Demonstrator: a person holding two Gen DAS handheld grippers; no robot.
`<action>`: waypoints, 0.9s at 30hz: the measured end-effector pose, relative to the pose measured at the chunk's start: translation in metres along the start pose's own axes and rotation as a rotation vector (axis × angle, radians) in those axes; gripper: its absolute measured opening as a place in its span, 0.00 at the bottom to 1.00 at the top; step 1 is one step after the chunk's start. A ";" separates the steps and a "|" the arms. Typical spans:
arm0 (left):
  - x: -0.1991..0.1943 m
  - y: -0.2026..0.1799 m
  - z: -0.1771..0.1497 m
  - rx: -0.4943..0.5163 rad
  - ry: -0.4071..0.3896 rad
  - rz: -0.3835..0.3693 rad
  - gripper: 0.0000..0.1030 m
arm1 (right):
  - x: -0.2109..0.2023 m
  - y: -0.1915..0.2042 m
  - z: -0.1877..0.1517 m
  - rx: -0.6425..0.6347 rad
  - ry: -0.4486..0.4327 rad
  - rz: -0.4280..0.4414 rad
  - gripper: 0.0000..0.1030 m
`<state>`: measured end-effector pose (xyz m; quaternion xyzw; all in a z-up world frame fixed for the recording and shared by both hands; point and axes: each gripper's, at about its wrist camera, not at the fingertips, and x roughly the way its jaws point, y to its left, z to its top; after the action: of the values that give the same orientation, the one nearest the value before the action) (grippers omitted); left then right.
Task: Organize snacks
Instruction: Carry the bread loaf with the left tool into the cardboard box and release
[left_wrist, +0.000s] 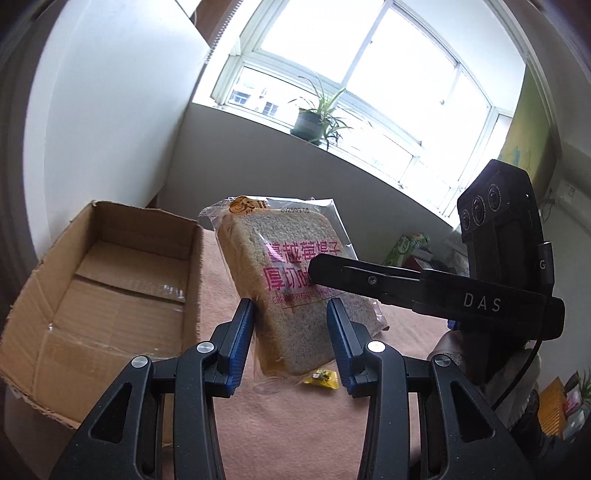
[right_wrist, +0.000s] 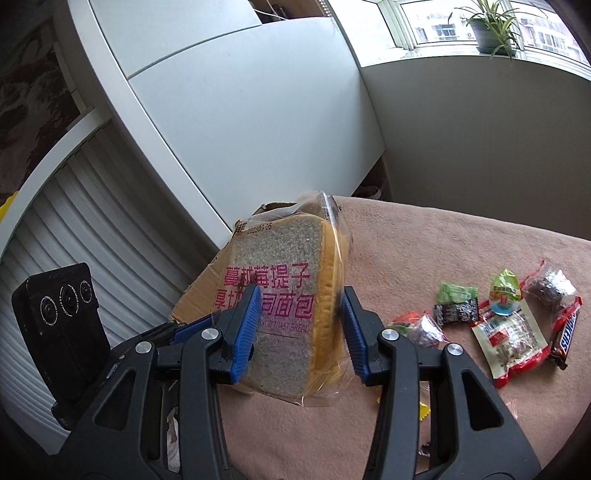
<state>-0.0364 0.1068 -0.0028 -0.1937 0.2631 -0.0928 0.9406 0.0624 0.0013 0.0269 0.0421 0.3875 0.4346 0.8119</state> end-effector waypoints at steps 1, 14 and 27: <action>-0.002 0.007 0.002 -0.010 -0.008 0.011 0.38 | 0.006 0.007 0.003 -0.015 0.004 0.003 0.44; -0.017 0.084 0.010 -0.138 -0.038 0.129 0.38 | 0.091 0.056 0.016 -0.064 0.094 0.067 0.44; -0.029 0.100 0.009 -0.153 -0.098 0.319 0.35 | 0.103 0.050 0.014 -0.038 0.102 0.067 0.63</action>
<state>-0.0485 0.2084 -0.0237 -0.2249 0.2508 0.0872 0.9375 0.0715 0.1119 -0.0040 0.0174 0.4185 0.4702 0.7769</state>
